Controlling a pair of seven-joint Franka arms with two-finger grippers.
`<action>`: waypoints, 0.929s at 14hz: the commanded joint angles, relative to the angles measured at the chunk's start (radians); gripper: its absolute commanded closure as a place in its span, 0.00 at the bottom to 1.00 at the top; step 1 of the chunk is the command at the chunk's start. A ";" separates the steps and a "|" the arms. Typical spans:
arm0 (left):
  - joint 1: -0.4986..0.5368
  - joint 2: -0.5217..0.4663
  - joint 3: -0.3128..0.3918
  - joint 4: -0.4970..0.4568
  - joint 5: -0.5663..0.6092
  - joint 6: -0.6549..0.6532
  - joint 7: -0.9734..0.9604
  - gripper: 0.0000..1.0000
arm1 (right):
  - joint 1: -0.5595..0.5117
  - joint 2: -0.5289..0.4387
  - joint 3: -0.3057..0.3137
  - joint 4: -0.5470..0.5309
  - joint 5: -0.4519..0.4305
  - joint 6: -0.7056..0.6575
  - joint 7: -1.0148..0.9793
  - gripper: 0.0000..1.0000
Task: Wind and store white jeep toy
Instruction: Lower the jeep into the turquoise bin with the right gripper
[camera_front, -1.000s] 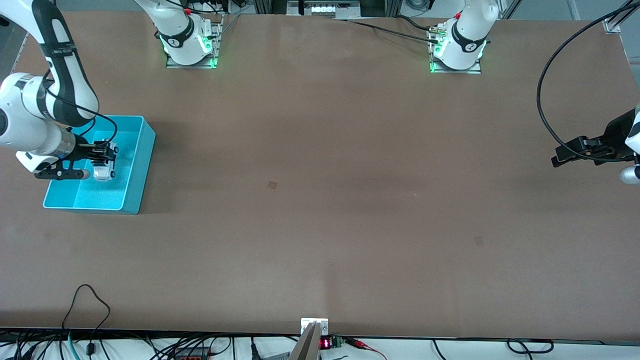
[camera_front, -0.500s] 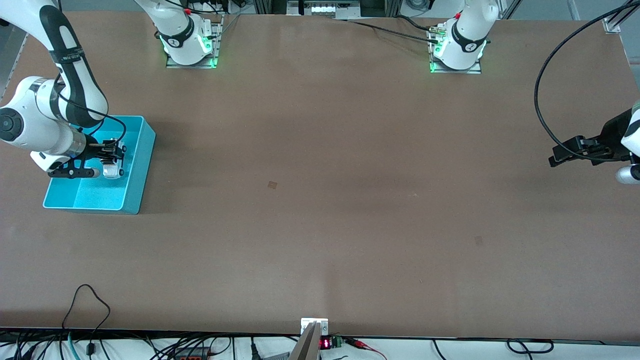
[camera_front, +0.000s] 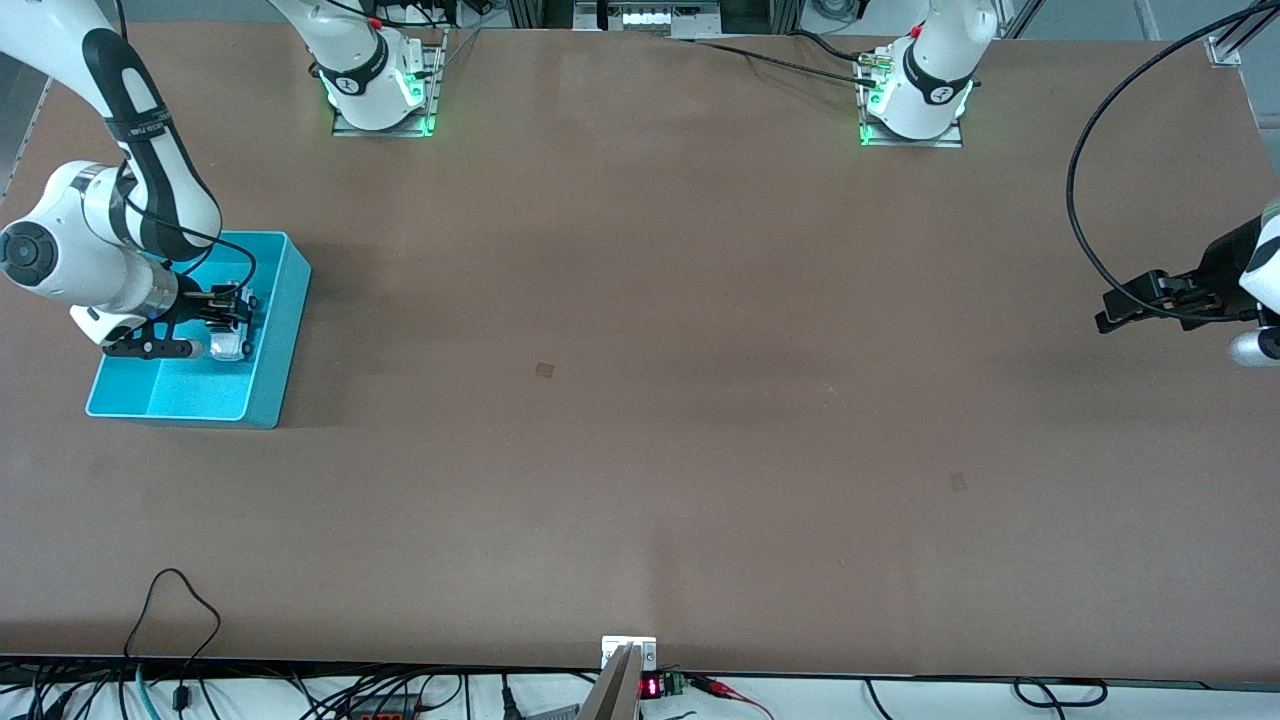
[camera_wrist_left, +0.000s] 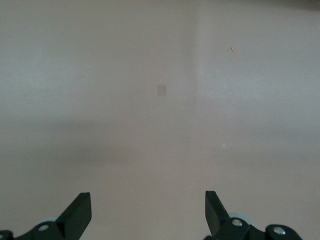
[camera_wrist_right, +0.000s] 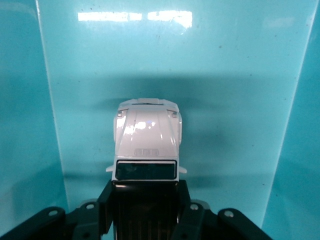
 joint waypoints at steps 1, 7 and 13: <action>0.000 -0.021 -0.002 -0.017 -0.010 -0.001 -0.001 0.00 | -0.023 -0.002 0.021 -0.010 -0.018 0.020 0.005 0.93; 0.001 -0.021 -0.002 -0.017 -0.010 -0.001 -0.001 0.00 | -0.023 -0.006 0.030 -0.005 -0.018 0.016 0.010 0.00; 0.001 -0.021 -0.003 -0.015 -0.010 0.001 -0.001 0.00 | -0.023 -0.097 0.096 0.241 -0.009 -0.338 0.056 0.00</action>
